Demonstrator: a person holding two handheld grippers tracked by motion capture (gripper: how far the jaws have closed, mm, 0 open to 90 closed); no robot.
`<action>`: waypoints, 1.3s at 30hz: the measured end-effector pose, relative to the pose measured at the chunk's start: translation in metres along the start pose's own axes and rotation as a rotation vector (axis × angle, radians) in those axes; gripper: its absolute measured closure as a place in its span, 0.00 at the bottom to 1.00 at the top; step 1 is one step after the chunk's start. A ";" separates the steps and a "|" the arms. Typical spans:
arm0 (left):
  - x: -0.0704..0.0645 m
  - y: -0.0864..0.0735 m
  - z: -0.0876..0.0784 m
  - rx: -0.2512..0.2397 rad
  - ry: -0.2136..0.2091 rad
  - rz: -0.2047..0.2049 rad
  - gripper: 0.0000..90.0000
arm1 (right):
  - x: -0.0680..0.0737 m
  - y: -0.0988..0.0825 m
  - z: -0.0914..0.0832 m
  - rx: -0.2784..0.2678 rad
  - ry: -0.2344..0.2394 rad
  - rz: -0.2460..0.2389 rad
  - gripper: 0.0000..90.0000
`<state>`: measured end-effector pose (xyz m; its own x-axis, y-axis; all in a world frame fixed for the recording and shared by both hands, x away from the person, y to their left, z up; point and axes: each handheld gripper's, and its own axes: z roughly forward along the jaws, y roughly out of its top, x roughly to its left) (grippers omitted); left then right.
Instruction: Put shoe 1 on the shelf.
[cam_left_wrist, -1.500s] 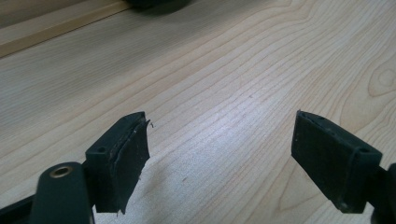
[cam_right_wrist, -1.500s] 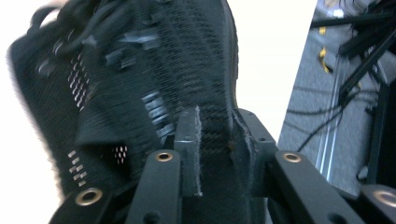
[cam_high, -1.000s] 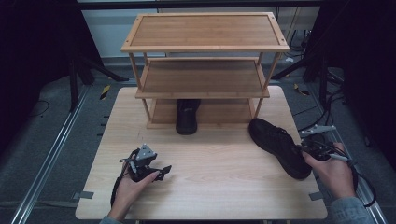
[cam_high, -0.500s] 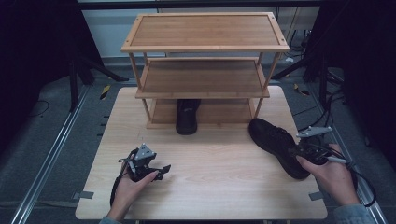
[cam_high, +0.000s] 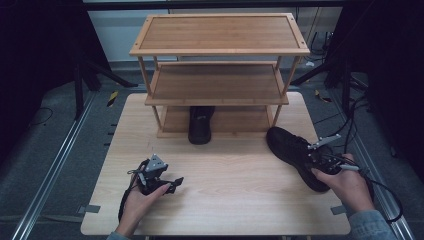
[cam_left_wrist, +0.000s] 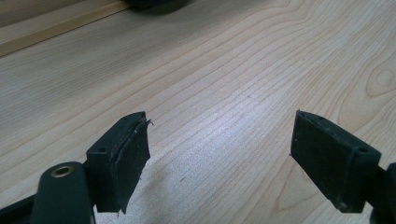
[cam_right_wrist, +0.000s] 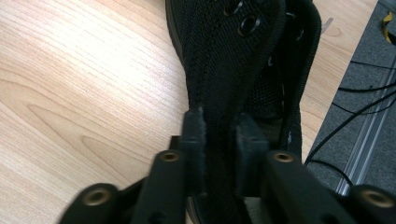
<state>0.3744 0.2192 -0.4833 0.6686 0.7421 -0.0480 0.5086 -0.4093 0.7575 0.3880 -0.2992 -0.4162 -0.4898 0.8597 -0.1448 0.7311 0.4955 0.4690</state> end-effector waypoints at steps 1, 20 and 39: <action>0.000 0.000 0.000 0.000 0.000 0.000 0.20 | 0.000 0.000 0.000 0.002 0.004 0.000 0.93; 0.001 0.001 -0.002 -0.009 0.004 -0.005 0.21 | 0.045 0.018 -0.025 -0.113 0.136 0.027 0.98; 0.001 0.001 -0.005 -0.020 0.005 -0.009 0.21 | 0.141 0.029 -0.016 -0.126 0.277 -0.116 0.98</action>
<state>0.3731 0.2219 -0.4791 0.6615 0.7482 -0.0518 0.5035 -0.3919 0.7700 0.3329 -0.1651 -0.4093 -0.6898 0.7234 0.0307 0.6065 0.5541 0.5702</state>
